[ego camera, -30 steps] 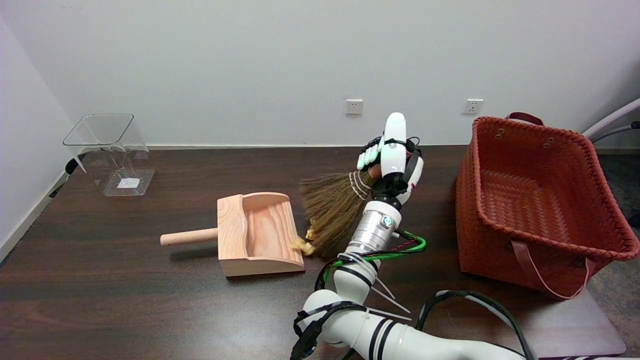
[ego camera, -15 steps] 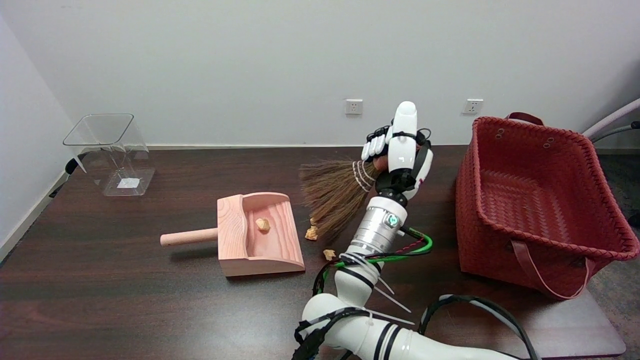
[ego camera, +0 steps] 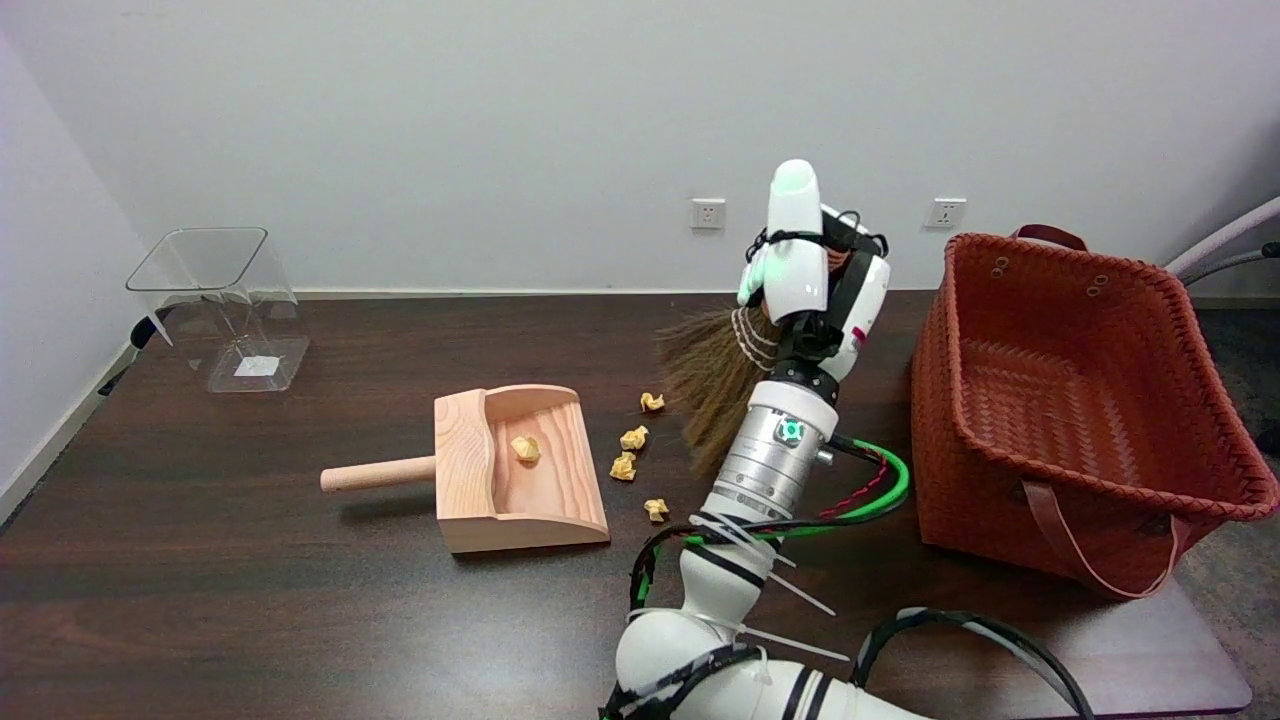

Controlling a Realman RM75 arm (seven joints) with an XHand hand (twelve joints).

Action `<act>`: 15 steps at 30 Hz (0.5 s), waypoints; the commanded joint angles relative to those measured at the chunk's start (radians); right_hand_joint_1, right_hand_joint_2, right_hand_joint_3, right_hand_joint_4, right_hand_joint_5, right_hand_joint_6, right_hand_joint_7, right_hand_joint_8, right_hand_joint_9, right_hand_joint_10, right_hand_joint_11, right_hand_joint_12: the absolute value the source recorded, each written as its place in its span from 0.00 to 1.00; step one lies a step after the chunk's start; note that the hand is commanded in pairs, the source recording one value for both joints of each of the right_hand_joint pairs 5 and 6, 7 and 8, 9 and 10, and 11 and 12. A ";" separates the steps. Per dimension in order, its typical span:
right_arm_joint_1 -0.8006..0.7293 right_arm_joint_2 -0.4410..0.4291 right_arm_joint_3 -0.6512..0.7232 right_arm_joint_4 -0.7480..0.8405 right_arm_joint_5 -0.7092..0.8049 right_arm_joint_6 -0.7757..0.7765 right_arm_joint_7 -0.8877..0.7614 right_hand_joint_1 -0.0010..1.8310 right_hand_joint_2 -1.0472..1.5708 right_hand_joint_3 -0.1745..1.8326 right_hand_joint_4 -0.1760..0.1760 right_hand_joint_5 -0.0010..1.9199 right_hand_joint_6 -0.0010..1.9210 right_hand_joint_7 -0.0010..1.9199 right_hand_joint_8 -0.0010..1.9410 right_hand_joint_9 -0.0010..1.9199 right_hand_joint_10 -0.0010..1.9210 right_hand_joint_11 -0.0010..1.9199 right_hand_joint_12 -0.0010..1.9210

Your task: Sweep the paper balls into the dustpan.

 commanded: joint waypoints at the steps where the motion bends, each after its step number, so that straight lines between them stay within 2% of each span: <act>1: -0.086 -0.031 -0.046 0.133 -0.240 -0.006 -0.700 0.35 1.00 0.00 0.50 1.00 1.00 1.00 0.99 1.00 1.00 1.00 1.00; 9: -0.082 -0.058 -0.048 0.041 -0.285 -0.006 -0.791 0.37 1.00 0.00 0.50 1.00 1.00 1.00 0.99 1.00 1.00 1.00 1.00; 15: -0.083 -0.083 -0.044 -0.068 -0.277 0.015 -0.792 0.38 1.00 0.00 0.50 1.00 1.00 1.00 0.99 1.00 1.00 1.00 1.00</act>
